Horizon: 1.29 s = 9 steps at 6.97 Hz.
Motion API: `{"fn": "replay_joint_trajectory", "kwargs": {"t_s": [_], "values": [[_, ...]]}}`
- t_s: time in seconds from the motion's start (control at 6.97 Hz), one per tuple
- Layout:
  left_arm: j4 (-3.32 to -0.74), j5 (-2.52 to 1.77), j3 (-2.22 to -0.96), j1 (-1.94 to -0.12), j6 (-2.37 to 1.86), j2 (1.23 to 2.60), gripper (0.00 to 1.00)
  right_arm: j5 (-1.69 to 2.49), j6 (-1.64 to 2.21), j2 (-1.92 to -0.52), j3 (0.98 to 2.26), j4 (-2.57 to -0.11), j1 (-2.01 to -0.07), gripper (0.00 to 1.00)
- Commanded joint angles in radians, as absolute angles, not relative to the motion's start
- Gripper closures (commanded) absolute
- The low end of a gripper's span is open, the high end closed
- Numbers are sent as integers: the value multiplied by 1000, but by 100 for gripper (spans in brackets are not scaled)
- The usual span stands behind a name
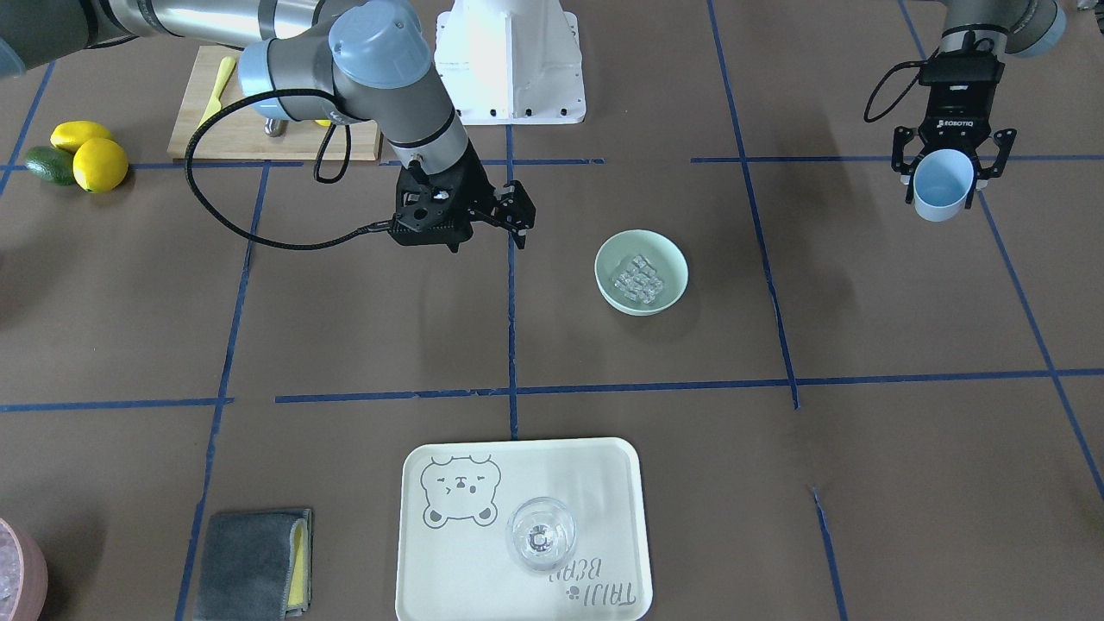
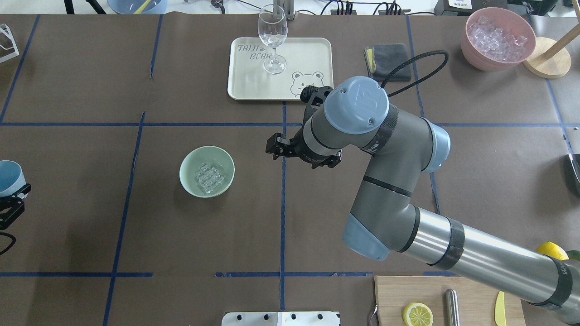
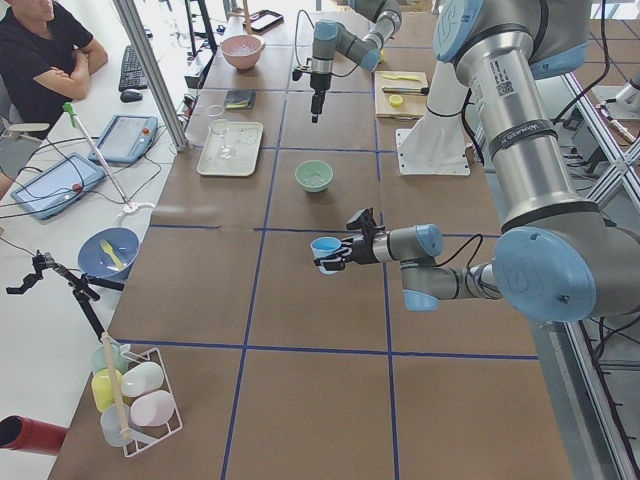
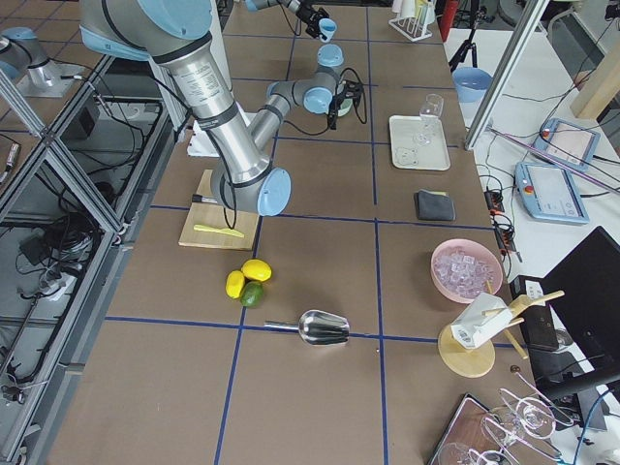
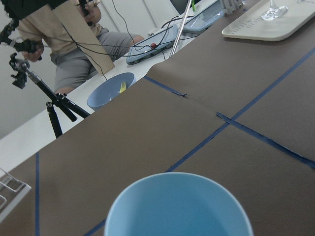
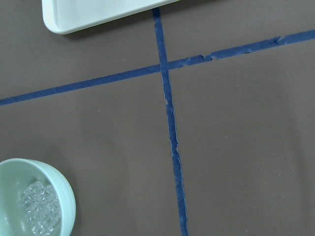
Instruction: Pour ice into bowl
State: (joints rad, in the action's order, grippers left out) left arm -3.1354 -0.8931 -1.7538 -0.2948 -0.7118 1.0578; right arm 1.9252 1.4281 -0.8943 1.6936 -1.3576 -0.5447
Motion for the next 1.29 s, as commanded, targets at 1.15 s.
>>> {"fn": "replay_joint_trajectory", "kwargs": {"t_s": [1.15], "values": [[-3014,-512,-1453,-279,-1186,1357,100,1925,1440,-888,1697,-1356,-543,0]]}}
